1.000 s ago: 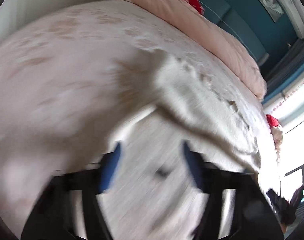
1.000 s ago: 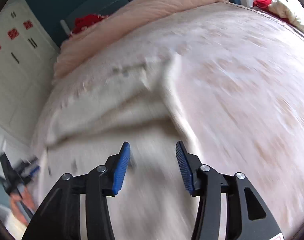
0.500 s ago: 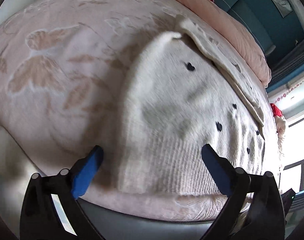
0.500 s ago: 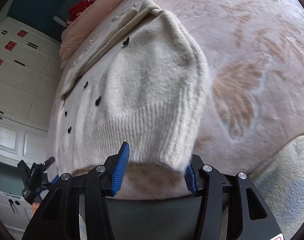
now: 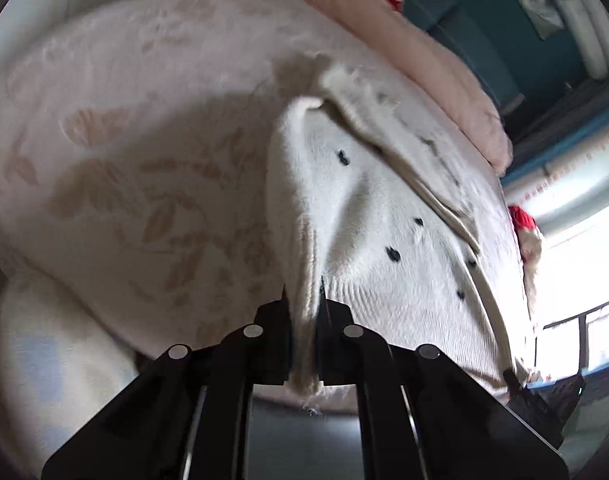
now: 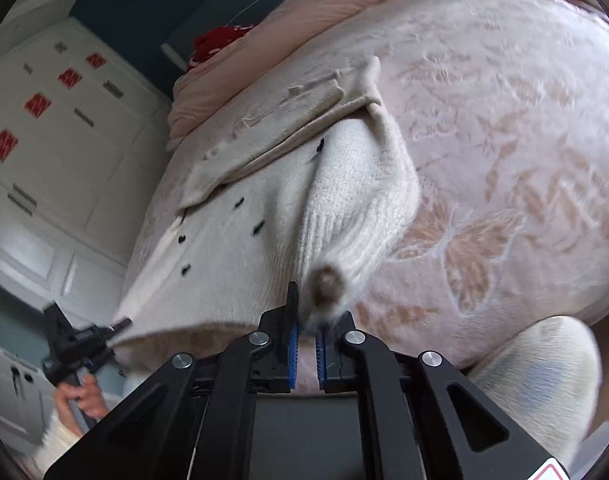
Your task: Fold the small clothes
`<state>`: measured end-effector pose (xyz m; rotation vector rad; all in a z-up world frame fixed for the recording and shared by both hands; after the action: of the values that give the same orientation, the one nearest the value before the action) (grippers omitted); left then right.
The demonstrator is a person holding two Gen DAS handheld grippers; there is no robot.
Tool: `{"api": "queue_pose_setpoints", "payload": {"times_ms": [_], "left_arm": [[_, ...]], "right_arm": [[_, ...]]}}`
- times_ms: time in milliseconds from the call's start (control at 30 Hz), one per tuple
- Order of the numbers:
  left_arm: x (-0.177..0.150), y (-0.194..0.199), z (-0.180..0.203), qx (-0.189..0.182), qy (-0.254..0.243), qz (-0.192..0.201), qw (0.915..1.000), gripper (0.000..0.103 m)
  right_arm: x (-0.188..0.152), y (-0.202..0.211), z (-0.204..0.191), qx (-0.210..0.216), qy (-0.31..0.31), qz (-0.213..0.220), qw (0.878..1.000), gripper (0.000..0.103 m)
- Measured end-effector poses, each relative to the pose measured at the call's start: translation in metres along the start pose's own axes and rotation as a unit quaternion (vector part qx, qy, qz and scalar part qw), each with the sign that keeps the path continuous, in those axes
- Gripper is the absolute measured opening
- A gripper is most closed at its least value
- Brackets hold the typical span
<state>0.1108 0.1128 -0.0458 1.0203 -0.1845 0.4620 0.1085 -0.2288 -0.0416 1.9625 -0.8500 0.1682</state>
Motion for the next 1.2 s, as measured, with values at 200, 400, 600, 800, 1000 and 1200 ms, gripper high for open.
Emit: {"api": "queue_pose_setpoints", "payload": {"times_ms": [200, 400, 600, 800, 1000, 1200], "left_arm": [[-0.055, 0.058, 0.008, 0.006, -0.064, -0.030, 0.9975, 0.007], [-0.102, 0.107, 0.026, -0.004, -0.096, -0.057, 0.9938, 0.007], [0.012, 0.099, 0.087, -0.029, -0.135, 0.040, 0.9896, 0.007], [0.154, -0.021, 0.117, 0.055, -0.164, 0.086, 0.9811, 0.007], [0.205, -0.129, 0.091, 0.101, -0.113, 0.060, 0.9866, 0.013], [0.205, -0.127, 0.045, 0.089, -0.043, 0.055, 0.9936, 0.061]], "right_arm": [[-0.066, 0.046, 0.002, -0.030, 0.091, -0.065, 0.993, 0.005], [-0.135, 0.081, 0.005, -0.013, 0.098, -0.115, 0.988, 0.005], [0.004, 0.095, -0.018, 0.029, 0.097, 0.024, 0.995, 0.005], [0.150, 0.002, -0.011, 0.031, 0.053, 0.081, 0.995, 0.005], [0.200, -0.105, 0.018, -0.025, -0.008, 0.062, 0.998, 0.011], [0.211, -0.069, 0.029, -0.054, 0.021, 0.136, 0.989, 0.061]]}}
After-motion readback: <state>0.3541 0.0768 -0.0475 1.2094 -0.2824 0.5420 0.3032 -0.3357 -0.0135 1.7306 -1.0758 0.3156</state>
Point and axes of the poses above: each gripper's, at about its wrist camera, not at the fingertips, and y roughly against the way its jaws point, z to its right, x to its top, the point moved 10 cm from there along -y, roughly the way its jaws point, and after that the axes turned 2 degrees about -z, right-handed, at the moved point
